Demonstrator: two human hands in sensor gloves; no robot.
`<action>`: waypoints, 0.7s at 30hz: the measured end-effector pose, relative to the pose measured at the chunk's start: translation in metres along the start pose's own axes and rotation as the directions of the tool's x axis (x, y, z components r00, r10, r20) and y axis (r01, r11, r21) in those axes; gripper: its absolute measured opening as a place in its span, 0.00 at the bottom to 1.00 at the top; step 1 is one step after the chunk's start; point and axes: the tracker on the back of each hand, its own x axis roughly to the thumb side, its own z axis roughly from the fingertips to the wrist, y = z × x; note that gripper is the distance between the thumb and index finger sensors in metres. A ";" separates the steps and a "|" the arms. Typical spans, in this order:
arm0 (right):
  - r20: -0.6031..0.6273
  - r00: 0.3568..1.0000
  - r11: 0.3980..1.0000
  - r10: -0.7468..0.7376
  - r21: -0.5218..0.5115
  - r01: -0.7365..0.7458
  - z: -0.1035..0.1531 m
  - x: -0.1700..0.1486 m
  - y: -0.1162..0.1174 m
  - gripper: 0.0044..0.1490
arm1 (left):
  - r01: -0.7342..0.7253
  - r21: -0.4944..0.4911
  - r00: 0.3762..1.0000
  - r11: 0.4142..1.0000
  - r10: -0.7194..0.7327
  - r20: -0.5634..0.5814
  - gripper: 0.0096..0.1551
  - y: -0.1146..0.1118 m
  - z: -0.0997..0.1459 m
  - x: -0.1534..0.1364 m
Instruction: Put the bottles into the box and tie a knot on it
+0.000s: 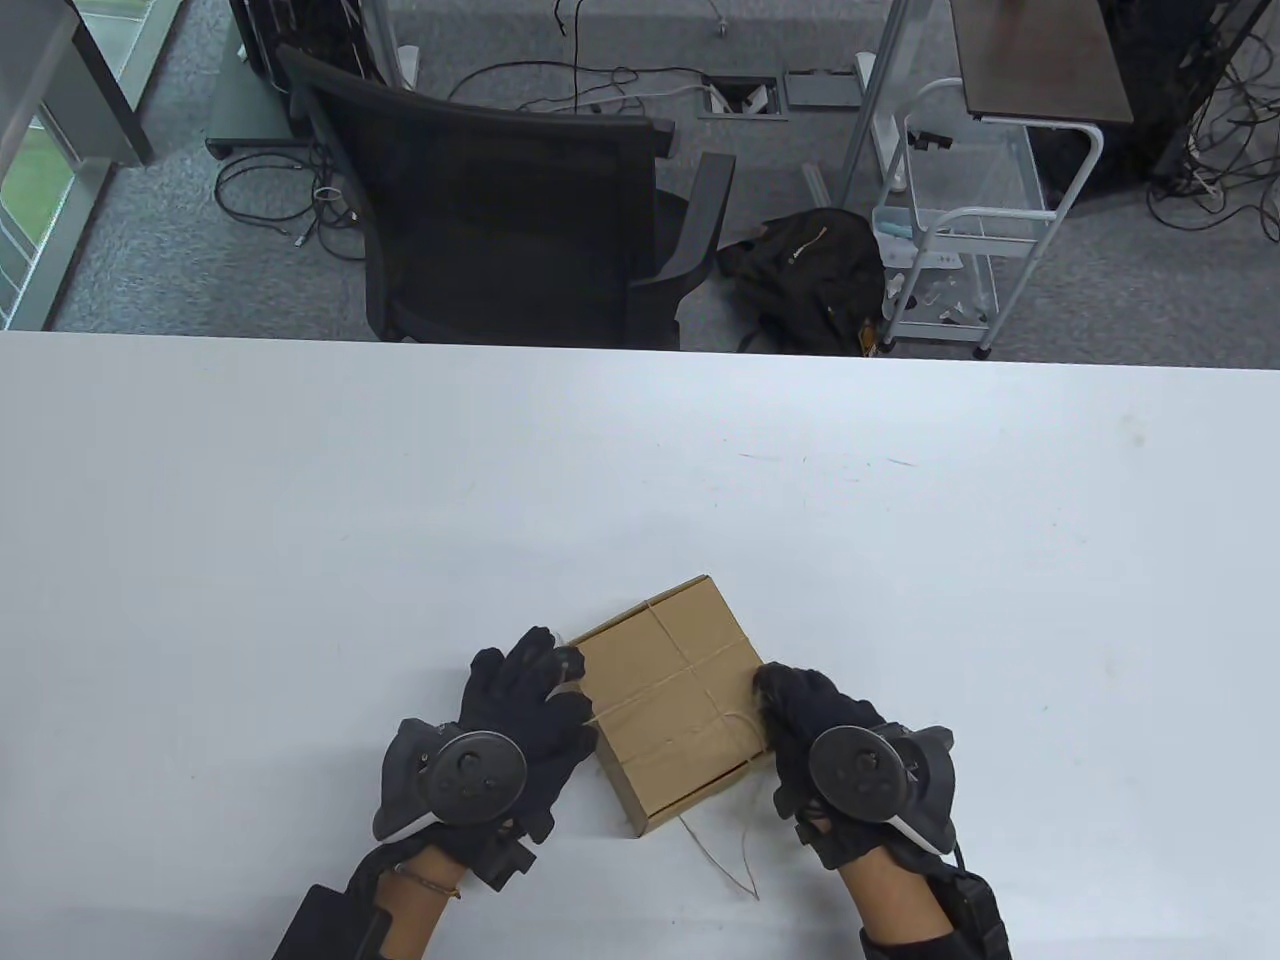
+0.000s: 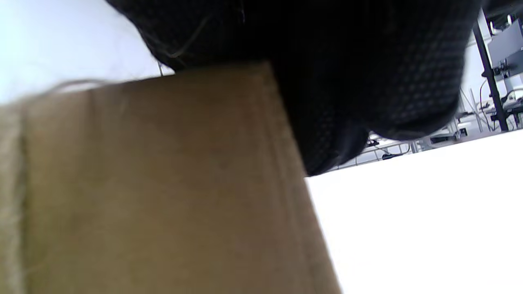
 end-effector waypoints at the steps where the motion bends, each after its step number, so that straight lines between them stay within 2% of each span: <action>1: -0.001 0.999 0.999 -0.035 0.008 0.035 0.001 0.000 0.000 0.23 | 0.006 -0.027 1.000 1.000 -0.006 -0.011 0.25 -0.002 0.001 0.001; 5: 0.029 0.997 0.997 -0.071 0.022 0.070 0.006 0.003 -0.001 0.23 | -0.029 -0.036 0.996 0.999 0.026 -0.090 0.26 -0.004 0.006 0.001; 8: 0.037 0.993 0.994 -0.112 0.015 0.112 0.007 0.001 0.000 0.23 | -0.184 -0.038 0.974 0.982 0.178 -0.137 0.28 -0.004 0.006 0.000; 11: 0.041 0.985 0.986 -0.170 0.004 0.170 0.007 -0.003 0.002 0.24 | -0.114 -0.040 0.983 0.993 0.106 -0.151 0.27 -0.005 0.004 -0.001; 13: 0.008 0.969 0.969 -0.246 -0.002 0.246 0.007 -0.004 0.002 0.29 | -0.109 -0.037 0.985 0.993 0.102 -0.140 0.27 -0.007 0.004 -0.002; 16: -0.004 0.963 0.963 -0.268 -0.012 0.268 0.008 -0.001 0.002 0.39 | -0.129 -0.041 0.981 0.991 0.122 -0.150 0.27 -0.008 0.003 -0.003; 18: 0.002 0.968 0.968 -0.251 0.018 0.251 0.009 0.006 0.004 0.47 | -0.125 -0.052 0.981 0.991 0.115 -0.155 0.27 -0.008 0.002 -0.002; 21: 0.018 0.977 0.970 -0.213 0.123 0.209 0.010 0.018 0.013 0.60 | -0.131 -0.055 0.980 0.990 0.121 -0.160 0.27 -0.009 0.000 -0.001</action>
